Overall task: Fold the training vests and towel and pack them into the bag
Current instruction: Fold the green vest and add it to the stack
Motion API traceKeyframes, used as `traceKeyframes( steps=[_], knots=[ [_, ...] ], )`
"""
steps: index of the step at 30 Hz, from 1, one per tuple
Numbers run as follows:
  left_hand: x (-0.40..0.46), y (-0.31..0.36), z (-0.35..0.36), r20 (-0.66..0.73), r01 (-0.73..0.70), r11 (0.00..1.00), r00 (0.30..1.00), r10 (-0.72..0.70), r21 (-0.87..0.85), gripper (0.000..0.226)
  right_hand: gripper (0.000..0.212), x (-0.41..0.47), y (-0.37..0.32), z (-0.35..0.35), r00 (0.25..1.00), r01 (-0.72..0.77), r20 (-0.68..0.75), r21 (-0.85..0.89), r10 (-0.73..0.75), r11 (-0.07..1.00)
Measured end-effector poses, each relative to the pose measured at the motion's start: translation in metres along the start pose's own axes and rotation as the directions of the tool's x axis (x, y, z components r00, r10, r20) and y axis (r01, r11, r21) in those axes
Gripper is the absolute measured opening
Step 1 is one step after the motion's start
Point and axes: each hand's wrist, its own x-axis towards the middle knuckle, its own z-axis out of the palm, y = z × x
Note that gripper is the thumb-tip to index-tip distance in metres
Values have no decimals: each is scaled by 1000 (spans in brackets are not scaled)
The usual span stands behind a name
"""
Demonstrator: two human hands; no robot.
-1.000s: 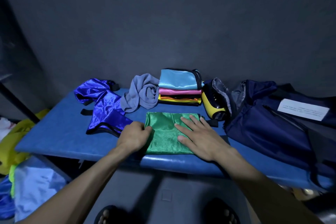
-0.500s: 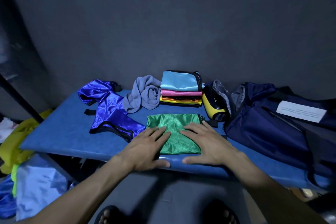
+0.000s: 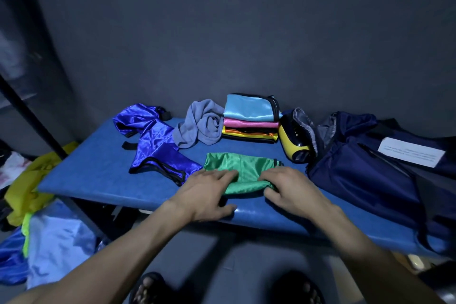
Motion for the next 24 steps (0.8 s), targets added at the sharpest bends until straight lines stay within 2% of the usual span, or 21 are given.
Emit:
traceKeyframes(
  steps=[2, 5, 8, 11, 13, 14, 16, 19, 21, 24],
  knots=[
    [2, 13, -6, -82, -8, 1000, 997, 6, -26, 74, 23, 0, -8, -14, 1000, 1, -13, 139, 1, 990],
    [4, 25, -15, -197, -112, 987, 976, 89, -111, 58, 12, 1, -18, -29, 999, -4, 40, 318, -10, 948],
    [1, 33, -34, -167, -135, 959, 981, 95, -248, 31, 10, 4, -20, -40, 989, -40, 140, 509, -37, 860],
    [3, 34, -52, -83, -119, 932, 992, 96, -342, 31, 8, 6, -13, -55, 968, -110, 244, 638, -64, 762],
    [3, 31, -64, -54, -134, 882, 991, 123, -453, 31, 7, 4, -7, -63, 969, -143, 241, 724, -54, 675],
    [4, 30, -69, -47, -140, 840, 990, 136, -525, 29, 15, 2, -4, -65, 974, -168, 227, 772, -19, 614],
    [2, 28, -78, -38, -129, 717, 989, 142, -685, 21, 44, 1, 5, -63, 970, -243, 216, 876, 110, 417],
    [-1, 27, -93, -42, -103, 441, 988, 146, -892, 12, 91, -2, 13, -56, 898, -353, 370, 929, 240, -110],
    [-3, 26, -102, -82, -105, 266, 992, 96, -958, 14, 98, -5, 14, -52, 870, -347, 434, 875, 233, -337],
    [-3, 25, -110, -84, -83, 33, 996, -15, -996, 18, 91, -9, 4, -41, 885, -288, 426, 819, 188, -496]
  ],
)
